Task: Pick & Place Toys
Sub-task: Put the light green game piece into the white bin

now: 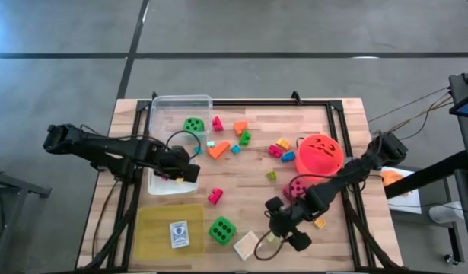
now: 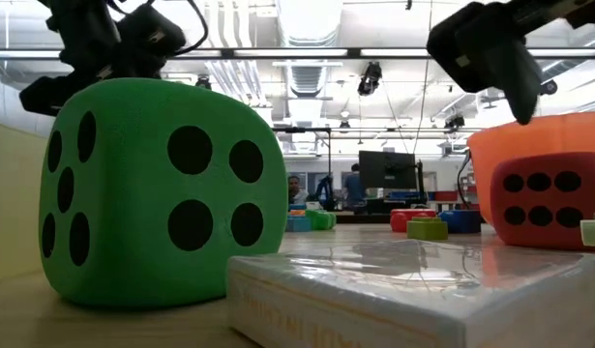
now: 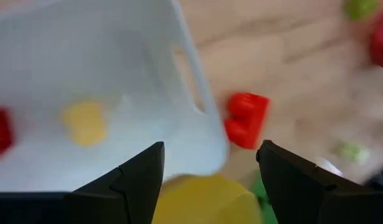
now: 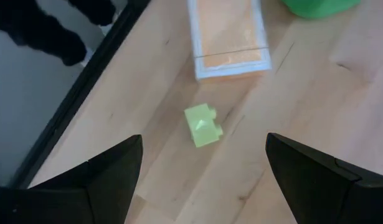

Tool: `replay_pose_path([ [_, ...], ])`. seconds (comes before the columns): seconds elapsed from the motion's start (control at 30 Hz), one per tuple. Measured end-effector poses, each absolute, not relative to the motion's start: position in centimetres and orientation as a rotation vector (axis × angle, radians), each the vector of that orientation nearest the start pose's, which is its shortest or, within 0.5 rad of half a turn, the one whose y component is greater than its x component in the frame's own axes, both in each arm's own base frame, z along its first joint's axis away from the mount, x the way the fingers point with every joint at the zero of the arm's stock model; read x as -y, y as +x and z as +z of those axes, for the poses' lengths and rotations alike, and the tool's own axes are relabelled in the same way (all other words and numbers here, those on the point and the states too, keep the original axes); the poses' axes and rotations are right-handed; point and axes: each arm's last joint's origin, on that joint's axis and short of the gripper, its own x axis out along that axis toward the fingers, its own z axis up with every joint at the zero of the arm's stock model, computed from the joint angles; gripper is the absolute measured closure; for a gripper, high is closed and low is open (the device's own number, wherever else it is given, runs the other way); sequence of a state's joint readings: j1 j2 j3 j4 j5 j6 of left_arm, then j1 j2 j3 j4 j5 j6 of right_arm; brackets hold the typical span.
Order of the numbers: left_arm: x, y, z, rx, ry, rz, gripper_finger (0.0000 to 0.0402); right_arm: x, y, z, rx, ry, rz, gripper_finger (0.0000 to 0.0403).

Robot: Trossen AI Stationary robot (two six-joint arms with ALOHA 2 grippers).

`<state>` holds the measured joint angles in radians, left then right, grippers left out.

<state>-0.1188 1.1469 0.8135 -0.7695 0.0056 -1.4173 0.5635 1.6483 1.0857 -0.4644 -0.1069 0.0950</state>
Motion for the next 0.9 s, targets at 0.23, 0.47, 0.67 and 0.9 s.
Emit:
replay_pose_path([
  [0.23,3.0,22.4,24.8,-0.859,-1.294,0.403,0.0153,-18.2,28.1,18.4,-1.087,-0.192,0.564,0.0067],
  [0.47,3.2,23.5,25.9,-0.739,-1.325,0.288,0.0153,-18.9,29.1,16.5,-1.102,-0.194,0.569,0.0067],
  [0.67,3.2,23.5,25.9,-0.739,-1.326,0.286,0.0153,-19.3,29.6,15.3,-1.106,-0.189,0.566,0.0070],
  [0.9,3.2,23.5,25.9,-0.737,-1.323,0.282,0.0153,-19.4,29.9,14.3,-1.112,-0.191,0.560,0.0155],
])
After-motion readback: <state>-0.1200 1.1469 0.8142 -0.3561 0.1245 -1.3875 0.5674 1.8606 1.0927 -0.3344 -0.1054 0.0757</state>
